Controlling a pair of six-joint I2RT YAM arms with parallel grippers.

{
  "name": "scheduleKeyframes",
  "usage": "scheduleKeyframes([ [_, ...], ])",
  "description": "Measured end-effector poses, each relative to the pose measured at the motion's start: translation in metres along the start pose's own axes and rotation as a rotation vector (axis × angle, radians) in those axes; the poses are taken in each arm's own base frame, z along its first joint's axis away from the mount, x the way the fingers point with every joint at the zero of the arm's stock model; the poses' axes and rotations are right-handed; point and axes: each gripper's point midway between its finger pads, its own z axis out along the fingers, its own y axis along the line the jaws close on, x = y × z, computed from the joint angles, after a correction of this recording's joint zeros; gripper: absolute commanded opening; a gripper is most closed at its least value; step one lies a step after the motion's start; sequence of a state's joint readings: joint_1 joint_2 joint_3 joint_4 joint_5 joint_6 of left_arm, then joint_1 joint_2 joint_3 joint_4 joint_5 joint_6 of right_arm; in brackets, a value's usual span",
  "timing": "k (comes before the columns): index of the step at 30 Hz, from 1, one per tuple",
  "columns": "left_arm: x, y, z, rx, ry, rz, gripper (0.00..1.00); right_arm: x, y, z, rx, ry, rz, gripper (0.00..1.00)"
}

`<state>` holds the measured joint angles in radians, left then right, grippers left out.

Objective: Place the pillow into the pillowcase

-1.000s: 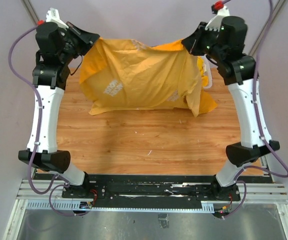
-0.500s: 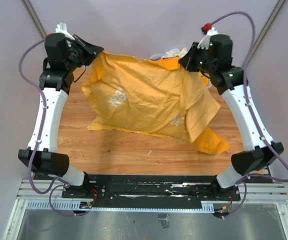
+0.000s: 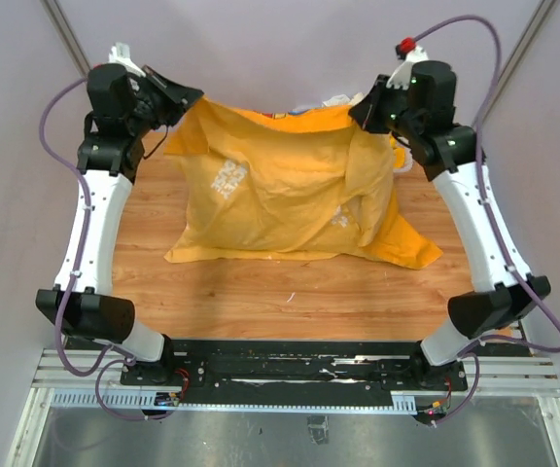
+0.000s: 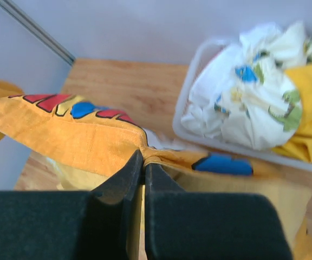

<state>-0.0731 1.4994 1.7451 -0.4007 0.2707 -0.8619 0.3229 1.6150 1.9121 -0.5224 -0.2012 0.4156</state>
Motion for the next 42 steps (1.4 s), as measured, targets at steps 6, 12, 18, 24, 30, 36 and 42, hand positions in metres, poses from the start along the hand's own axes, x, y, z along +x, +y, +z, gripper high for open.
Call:
scheduleKeyframes([
  [6,-0.053,-0.084,-0.044,0.163,-0.132,0.067,0.0,-0.074,0.042,-0.092,-0.083,-0.242,-0.066,0.01],
  [12,-0.067,-0.112,-0.068,0.237,-0.192,0.101,0.0,-0.095,0.056,-0.122,-0.124,-0.342,-0.086,0.01],
  [18,-0.017,-0.033,-0.025,0.077,-0.059,0.04,0.0,-0.025,0.022,-0.047,-0.078,-0.145,-0.031,0.01],
  [24,0.033,0.039,0.002,-0.05,0.053,-0.02,0.0,0.081,-0.015,0.005,-0.005,0.112,0.043,0.01],
  [30,0.054,0.053,-0.001,-0.058,0.079,-0.025,0.0,0.091,-0.007,0.008,-0.023,0.116,0.037,0.01],
  [36,0.058,0.046,-0.009,-0.03,0.073,-0.013,0.0,0.085,-0.001,-0.001,-0.028,0.096,0.025,0.01],
  [42,0.004,-0.011,-0.017,0.034,-0.025,0.035,0.0,-0.005,0.026,-0.021,-0.039,-0.069,-0.03,0.01],
])
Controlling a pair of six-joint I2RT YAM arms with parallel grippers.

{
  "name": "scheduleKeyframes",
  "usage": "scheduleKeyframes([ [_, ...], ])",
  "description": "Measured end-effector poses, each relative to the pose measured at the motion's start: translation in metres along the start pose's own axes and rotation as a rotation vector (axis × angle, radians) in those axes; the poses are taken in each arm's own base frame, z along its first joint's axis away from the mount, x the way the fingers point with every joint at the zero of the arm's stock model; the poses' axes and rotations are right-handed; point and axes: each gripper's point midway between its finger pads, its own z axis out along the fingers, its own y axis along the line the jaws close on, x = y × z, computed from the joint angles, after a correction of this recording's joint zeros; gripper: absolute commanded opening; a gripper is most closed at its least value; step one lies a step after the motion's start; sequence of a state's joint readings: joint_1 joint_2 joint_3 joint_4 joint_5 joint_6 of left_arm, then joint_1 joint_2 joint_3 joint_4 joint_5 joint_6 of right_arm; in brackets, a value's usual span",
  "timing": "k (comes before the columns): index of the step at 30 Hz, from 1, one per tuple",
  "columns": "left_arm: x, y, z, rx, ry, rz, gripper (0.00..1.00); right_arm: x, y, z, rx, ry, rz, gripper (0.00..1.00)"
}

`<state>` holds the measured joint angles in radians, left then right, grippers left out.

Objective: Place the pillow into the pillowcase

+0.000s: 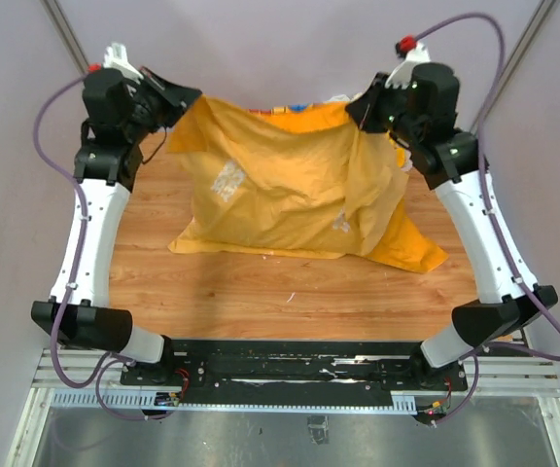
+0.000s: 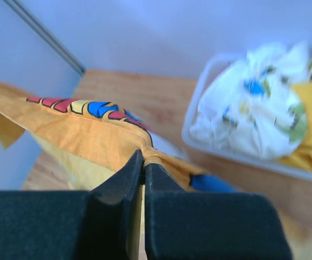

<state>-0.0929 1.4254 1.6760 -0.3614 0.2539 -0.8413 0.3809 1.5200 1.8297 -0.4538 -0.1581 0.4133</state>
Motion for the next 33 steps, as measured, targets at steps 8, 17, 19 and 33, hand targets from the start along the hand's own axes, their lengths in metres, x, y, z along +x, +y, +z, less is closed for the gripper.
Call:
scheduleKeyframes([
  [8,-0.101,-0.108,-0.057,0.183,-0.238,0.095,0.0,-0.123,0.04,-0.071,-0.067,-0.285,-0.058,0.01],
  [17,-0.058,-0.059,-0.047,0.108,-0.135,0.056,0.0,-0.046,0.018,-0.054,-0.053,-0.111,-0.011,0.01],
  [19,-0.034,-0.024,-0.032,0.039,-0.073,0.023,0.0,-0.012,0.004,-0.036,-0.032,-0.03,0.012,0.01],
  [33,-0.004,0.016,-0.02,-0.023,-0.017,-0.012,0.0,0.011,-0.006,-0.016,-0.014,0.026,0.037,0.01],
])
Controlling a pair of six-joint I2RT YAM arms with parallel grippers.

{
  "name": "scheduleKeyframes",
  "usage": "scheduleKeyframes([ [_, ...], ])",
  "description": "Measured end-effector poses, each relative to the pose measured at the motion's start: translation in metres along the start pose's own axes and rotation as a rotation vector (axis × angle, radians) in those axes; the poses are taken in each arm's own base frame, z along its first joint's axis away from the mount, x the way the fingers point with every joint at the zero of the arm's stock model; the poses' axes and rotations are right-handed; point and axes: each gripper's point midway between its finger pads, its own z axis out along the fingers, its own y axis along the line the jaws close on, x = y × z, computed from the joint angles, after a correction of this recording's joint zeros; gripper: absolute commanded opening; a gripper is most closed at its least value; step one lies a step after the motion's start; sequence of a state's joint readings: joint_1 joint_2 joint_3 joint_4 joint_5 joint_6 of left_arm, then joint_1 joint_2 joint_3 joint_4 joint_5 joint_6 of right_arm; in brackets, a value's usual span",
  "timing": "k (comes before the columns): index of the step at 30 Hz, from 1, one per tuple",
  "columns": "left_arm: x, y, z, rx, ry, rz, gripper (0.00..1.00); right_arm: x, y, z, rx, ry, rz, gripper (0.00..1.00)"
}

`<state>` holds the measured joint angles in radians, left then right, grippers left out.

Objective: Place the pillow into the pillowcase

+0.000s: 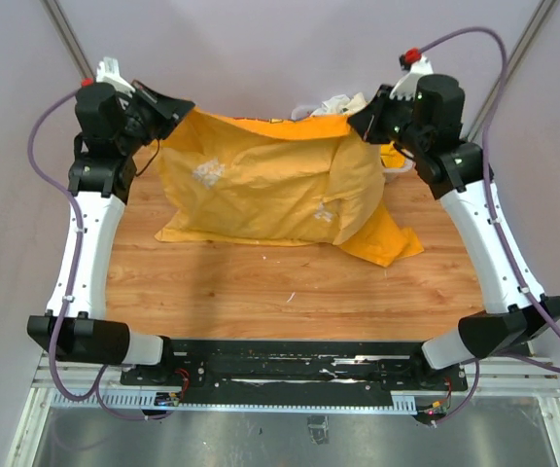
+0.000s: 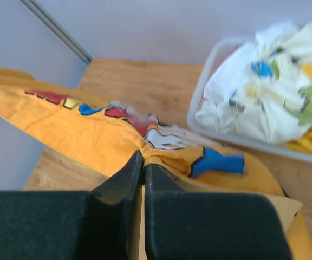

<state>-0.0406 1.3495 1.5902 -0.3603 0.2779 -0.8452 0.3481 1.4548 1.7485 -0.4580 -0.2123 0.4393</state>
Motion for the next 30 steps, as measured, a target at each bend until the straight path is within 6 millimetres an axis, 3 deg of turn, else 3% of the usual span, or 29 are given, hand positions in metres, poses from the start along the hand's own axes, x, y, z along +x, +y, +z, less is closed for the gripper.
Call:
scheduleKeyframes([
  [4,-0.041,-0.05,0.004,0.108,-0.078,0.032,0.0,-0.063,0.021,-0.014,-0.036,-0.132,-0.047,0.01],
  [8,-0.068,-0.083,0.018,0.19,-0.113,0.042,0.0,-0.101,0.026,-0.019,-0.039,-0.214,-0.068,0.01],
  [9,-0.067,-0.078,0.025,0.181,-0.104,0.038,0.0,-0.106,0.022,-0.018,-0.03,-0.225,-0.07,0.01],
  [20,-0.055,-0.055,0.063,0.143,-0.029,-0.013,0.0,-0.098,-0.008,0.01,0.017,-0.183,-0.057,0.01],
  [30,-0.07,-0.073,0.069,0.199,-0.047,0.001,0.0,-0.113,-0.025,0.03,-0.005,-0.215,-0.038,0.01],
])
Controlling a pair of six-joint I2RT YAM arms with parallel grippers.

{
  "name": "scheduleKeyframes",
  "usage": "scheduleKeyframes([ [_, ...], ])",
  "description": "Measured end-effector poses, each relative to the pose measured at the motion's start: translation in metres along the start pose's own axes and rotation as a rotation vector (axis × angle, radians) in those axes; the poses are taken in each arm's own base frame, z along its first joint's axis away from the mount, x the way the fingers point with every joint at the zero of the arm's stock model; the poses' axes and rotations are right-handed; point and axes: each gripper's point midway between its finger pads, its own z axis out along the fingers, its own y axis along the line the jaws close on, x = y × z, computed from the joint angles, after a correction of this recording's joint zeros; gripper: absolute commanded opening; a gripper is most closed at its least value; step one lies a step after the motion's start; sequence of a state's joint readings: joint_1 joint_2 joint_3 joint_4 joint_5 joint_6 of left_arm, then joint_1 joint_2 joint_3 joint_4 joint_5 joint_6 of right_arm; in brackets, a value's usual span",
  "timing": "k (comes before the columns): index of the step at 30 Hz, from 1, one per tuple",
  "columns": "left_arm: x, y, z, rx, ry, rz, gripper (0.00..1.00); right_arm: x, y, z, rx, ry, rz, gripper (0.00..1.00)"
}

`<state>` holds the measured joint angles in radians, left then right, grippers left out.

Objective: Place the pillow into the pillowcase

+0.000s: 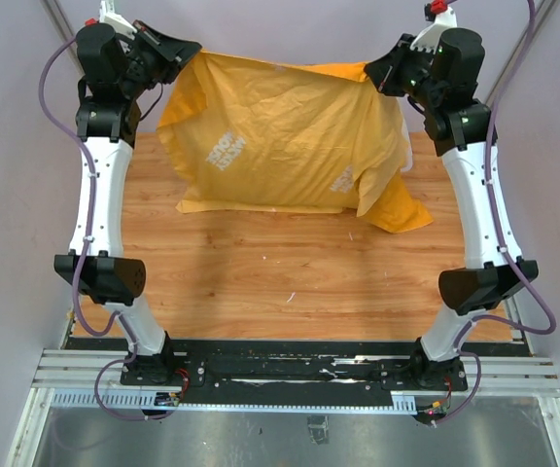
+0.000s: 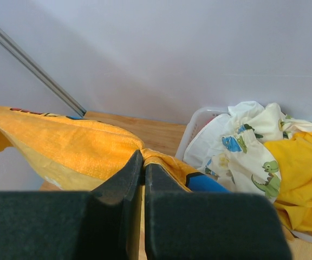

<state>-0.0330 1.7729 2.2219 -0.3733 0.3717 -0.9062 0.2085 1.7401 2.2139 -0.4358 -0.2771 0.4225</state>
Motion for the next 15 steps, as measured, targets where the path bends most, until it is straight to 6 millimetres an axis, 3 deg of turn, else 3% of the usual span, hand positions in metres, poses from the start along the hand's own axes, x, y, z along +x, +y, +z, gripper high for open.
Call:
scheduleKeyframes([
  [4,0.0,-0.003,-0.004,0.019,-0.001,0.008,0.0,-0.003,0.008,0.0,-0.043,-0.008,0.0,0.01],
  [7,0.011,0.006,-0.017,0.011,0.013,0.001,0.0,0.006,0.014,-0.007,-0.077,-0.001,0.023,0.01],
  [11,0.039,0.018,-0.048,-0.018,0.053,-0.031,0.0,0.041,0.017,-0.035,-0.087,0.055,0.068,0.01],
  [15,0.059,0.01,-0.092,0.005,0.061,-0.034,0.0,0.055,0.031,-0.075,-0.121,0.056,0.099,0.01],
])
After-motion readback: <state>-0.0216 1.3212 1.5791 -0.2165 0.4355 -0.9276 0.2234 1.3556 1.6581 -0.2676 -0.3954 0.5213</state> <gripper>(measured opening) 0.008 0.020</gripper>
